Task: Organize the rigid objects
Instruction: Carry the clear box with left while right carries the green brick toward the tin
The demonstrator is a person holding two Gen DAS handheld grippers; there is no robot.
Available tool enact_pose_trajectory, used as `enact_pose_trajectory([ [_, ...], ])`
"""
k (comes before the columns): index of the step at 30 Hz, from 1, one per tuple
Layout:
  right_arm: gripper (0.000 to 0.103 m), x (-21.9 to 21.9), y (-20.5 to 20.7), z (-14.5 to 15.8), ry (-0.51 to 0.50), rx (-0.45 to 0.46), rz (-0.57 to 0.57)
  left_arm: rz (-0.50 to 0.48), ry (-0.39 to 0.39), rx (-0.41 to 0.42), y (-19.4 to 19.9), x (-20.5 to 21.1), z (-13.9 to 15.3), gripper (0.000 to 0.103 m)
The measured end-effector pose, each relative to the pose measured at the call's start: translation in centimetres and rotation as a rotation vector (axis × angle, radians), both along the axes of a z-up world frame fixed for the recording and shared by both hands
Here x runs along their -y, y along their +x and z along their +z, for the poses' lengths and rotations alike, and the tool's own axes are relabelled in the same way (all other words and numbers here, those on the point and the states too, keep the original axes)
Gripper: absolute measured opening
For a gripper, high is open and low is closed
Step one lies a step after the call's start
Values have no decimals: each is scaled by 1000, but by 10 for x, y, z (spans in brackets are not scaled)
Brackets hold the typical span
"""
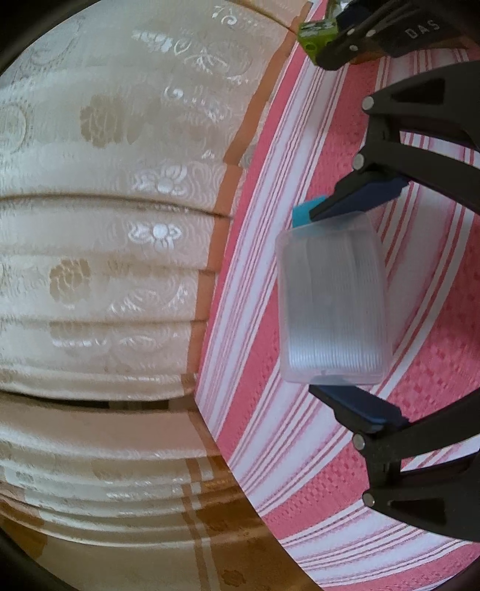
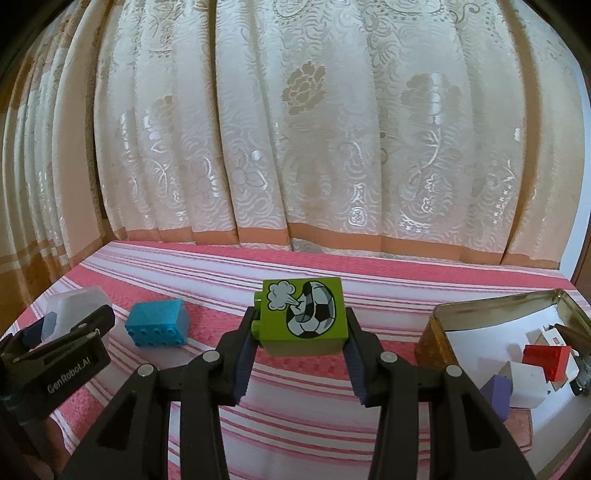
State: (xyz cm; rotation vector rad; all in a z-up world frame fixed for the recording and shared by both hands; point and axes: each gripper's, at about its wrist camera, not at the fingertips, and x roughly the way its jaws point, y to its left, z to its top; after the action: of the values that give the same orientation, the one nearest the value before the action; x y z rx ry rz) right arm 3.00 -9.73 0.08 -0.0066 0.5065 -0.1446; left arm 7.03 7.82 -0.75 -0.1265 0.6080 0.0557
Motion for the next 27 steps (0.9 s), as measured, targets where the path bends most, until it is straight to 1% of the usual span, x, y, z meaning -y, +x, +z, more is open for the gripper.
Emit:
enact_pose_trajectory([
  [8, 46, 13, -6, 5, 23, 9, -21, -50, -7, 38, -13, 21, 5, 84],
  [18, 46, 32, -20, 9, 44, 24, -49, -105, -15, 65, -28, 48, 10, 84],
  [27, 46, 55, -36, 15, 73, 42, -71, -179, -12, 92, -43, 78, 14, 84],
])
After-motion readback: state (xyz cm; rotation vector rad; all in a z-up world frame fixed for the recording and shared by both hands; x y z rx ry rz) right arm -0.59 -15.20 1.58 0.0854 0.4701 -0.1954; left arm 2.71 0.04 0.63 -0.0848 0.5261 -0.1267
